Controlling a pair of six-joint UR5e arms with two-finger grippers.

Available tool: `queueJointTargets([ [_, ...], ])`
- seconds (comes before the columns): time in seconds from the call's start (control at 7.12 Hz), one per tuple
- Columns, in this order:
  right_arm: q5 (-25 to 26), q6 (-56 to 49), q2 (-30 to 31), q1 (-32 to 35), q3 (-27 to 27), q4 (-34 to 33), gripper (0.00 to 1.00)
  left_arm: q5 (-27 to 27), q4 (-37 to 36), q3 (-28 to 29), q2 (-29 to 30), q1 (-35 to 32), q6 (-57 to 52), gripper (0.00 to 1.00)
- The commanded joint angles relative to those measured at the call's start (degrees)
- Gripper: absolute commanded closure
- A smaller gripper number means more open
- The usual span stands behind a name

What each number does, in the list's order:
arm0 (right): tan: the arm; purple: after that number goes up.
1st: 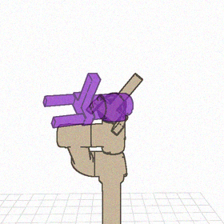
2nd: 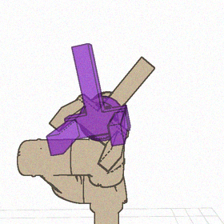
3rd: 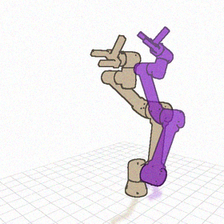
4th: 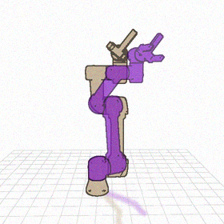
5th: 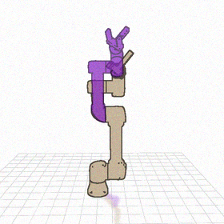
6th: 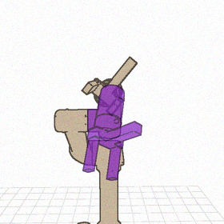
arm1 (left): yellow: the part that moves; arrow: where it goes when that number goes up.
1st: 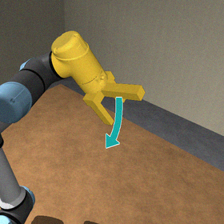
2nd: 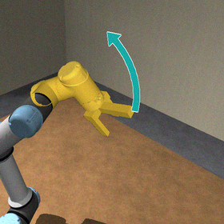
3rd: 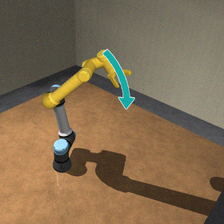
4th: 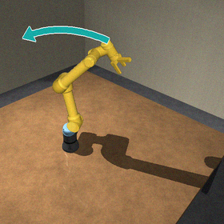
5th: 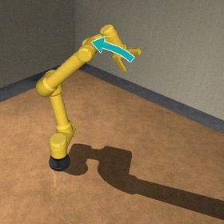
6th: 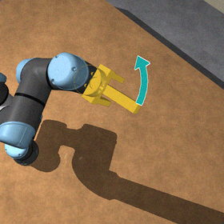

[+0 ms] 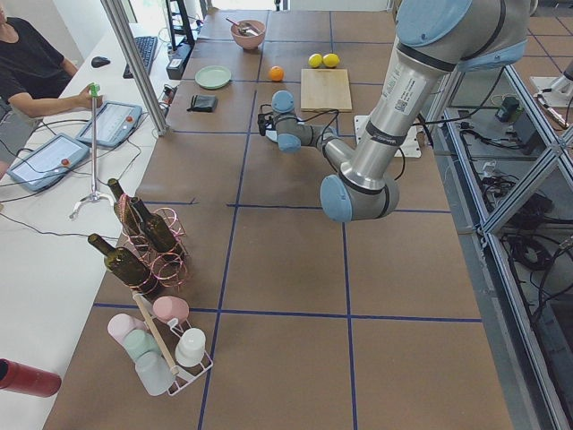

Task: Pick orange to plate
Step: 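Push the plate to center with left gripper while right arm reaches toward orange, then lower the right gripper onto the orange and close it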

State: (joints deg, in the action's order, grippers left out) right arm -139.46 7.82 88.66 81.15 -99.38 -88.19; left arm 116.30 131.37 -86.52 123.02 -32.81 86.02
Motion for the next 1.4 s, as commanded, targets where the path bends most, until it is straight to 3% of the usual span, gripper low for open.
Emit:
queueJointTargets([
  [0.0,0.58,25.7,-0.06,-10.69,-0.55,17.25,0.0,-0.37,-0.15,-5.48,-2.43,-2.43,0.11,0.27],
  [0.28,8.18,47.09,-1.28,-20.8,-0.73,29.35,0.0,-0.63,-0.15,-5.5,-2.52,-2.61,0.2,0.26],
  [0.42,12.85,53.11,-3.38,-24.6,-0.73,29.66,0.0,-0.64,-0.06,-5.5,-2.96,-2.53,0.2,0.25],
  [0.98,24.02,62.22,-4.63,-33.93,1.29,29.75,0.0,-1.34,0.11,-5.5,-3.49,-2.44,0.2,0.23],
  [1.26,25.37,62.14,-4.2,-34.83,0.95,29.4,0.0,-1.43,0.11,-5.59,-3.49,-2.53,0.29,0.23],
])
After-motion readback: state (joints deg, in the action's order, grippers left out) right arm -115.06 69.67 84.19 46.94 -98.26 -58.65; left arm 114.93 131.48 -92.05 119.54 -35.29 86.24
